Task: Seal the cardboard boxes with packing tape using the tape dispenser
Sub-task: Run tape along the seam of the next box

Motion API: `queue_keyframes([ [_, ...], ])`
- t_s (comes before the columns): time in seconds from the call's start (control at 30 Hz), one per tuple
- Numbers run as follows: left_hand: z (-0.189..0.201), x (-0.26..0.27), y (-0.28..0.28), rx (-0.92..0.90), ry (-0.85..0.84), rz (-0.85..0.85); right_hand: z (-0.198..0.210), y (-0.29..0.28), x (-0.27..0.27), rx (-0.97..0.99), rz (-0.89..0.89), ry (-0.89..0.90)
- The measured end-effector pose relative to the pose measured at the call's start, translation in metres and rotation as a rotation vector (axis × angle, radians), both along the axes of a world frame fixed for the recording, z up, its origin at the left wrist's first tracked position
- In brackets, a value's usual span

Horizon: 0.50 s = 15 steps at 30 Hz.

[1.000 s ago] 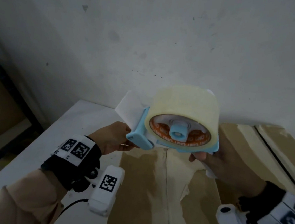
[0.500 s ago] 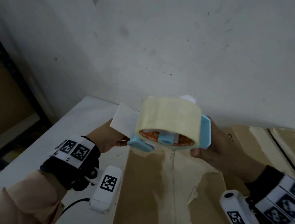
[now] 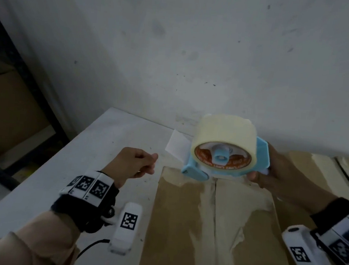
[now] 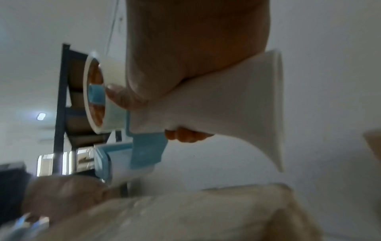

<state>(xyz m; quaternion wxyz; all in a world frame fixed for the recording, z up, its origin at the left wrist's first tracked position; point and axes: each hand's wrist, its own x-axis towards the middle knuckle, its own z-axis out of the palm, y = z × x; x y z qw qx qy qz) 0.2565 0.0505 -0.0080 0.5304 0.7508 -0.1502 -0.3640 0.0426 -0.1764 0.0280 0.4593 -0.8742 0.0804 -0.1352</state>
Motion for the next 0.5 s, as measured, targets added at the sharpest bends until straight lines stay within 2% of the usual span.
queue_keyframes([
  [0.2, -0.005, 0.001, -0.001, -0.003, 0.036, 0.001, -0.002, 0.000, 0.002, -0.007, -0.015, 0.012],
  [0.5, -0.015, 0.003, -0.007, 0.035, -0.008, 0.010, -0.009, -0.008, 0.000, -0.113, -0.046, 0.106],
])
